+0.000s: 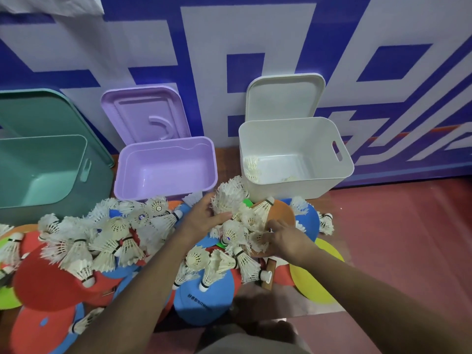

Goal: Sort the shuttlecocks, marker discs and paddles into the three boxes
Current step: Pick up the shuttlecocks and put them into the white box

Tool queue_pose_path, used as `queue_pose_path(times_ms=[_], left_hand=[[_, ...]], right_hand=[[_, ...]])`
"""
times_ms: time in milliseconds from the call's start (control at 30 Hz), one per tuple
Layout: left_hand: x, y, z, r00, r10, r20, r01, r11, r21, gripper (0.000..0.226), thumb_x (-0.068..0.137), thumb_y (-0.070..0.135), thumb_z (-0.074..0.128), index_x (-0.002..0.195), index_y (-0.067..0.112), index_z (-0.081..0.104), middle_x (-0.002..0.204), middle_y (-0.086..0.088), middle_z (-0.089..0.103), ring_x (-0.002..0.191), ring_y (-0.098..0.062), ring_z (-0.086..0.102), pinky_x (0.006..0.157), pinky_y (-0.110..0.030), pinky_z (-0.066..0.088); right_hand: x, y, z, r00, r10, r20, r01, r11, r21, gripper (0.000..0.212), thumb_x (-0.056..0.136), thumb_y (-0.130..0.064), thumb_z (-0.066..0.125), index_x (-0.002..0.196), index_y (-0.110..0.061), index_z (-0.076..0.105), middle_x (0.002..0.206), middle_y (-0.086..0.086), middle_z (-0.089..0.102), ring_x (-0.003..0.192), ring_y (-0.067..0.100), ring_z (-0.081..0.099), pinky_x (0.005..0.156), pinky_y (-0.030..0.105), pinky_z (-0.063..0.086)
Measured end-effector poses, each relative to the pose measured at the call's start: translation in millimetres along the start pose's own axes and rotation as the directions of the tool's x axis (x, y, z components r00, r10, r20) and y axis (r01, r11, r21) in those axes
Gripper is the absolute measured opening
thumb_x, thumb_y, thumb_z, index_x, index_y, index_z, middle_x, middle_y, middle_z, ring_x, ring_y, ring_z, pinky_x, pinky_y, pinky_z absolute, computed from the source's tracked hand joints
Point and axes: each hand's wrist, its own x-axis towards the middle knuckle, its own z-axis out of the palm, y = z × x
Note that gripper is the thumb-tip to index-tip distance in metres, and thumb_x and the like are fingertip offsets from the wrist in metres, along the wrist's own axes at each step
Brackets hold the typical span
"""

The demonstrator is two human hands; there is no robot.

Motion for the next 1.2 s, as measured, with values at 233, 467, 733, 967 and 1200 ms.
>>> queue_pose_path(times_ms=[233, 467, 733, 967, 1200], left_hand=[[-6, -7, -1, 0.999, -0.003, -0.043, 0.003, 1.000, 0.005, 0.051, 0.083, 0.008, 0.073, 0.128, 0.019, 0.053, 0.112, 0.007, 0.069, 0.100, 0.000, 0.067, 0.085, -0.017, 0.053], [-9, -13, -8, 0.999, -0.007, -0.054, 0.007, 1.000, 0.002, 0.056, 0.078, 0.011, 0.078, 0.127, 0.025, 0.054, 0.116, 0.007, 0.069, 0.110, -0.009, 0.065, 0.104, -0.039, 0.047], [-22, -14, -13, 0.997, -0.019, -0.078, 0.028, 0.992, 0.120, 0.090, 0.055, 0.054, 0.087, 0.134, 0.042, 0.047, 0.138, 0.008, 0.055, 0.129, -0.010, 0.049, 0.111, -0.040, 0.039], [-33, -25, -17, 0.996, -0.011, -0.093, 0.017, 0.998, 0.059, 0.074, 0.070, 0.027, 0.085, 0.135, 0.028, 0.049, 0.124, 0.009, 0.064, 0.116, -0.005, 0.060, 0.105, -0.037, 0.046], [-33, -26, -8, 0.996, -0.034, -0.087, 0.028, 0.998, -0.064, 0.066, 0.078, 0.010, 0.078, 0.135, 0.025, 0.048, 0.117, 0.007, 0.068, 0.111, -0.009, 0.064, 0.096, -0.029, 0.051]], right_hand=[[-6, 8, -18, 0.985, 0.091, -0.147, -0.037, 0.940, 0.338, 0.012, 0.089, -0.011, 0.058, 0.095, -0.017, 0.066, 0.104, 0.004, 0.059, 0.093, 0.023, 0.060, 0.074, 0.038, 0.051], [-1, -11, -105, 0.805, 0.554, -0.210, 0.043, 0.298, 0.954, 0.007, 0.093, -0.009, 0.059, 0.088, -0.008, 0.064, 0.087, 0.002, 0.066, 0.082, 0.015, 0.064, 0.077, 0.033, 0.057], [31, -66, -108, 0.823, 0.555, -0.119, 0.048, 0.141, 0.989, 0.010, 0.093, -0.010, 0.055, 0.092, -0.008, 0.064, 0.091, 0.012, 0.068, 0.084, 0.021, 0.066, 0.080, 0.036, 0.059], [37, -84, -114, 0.799, 0.599, -0.058, 0.135, -0.085, 0.987, 0.013, 0.096, -0.003, 0.049, 0.102, 0.004, 0.058, 0.086, 0.008, 0.060, 0.078, 0.017, 0.063, 0.079, 0.037, 0.060], [32, -88, -96, 0.846, 0.507, -0.164, -0.059, 0.396, 0.916, 0.010, 0.096, -0.008, 0.047, 0.093, -0.010, 0.057, 0.086, 0.002, 0.062, 0.077, 0.010, 0.061, 0.069, 0.020, 0.050]])
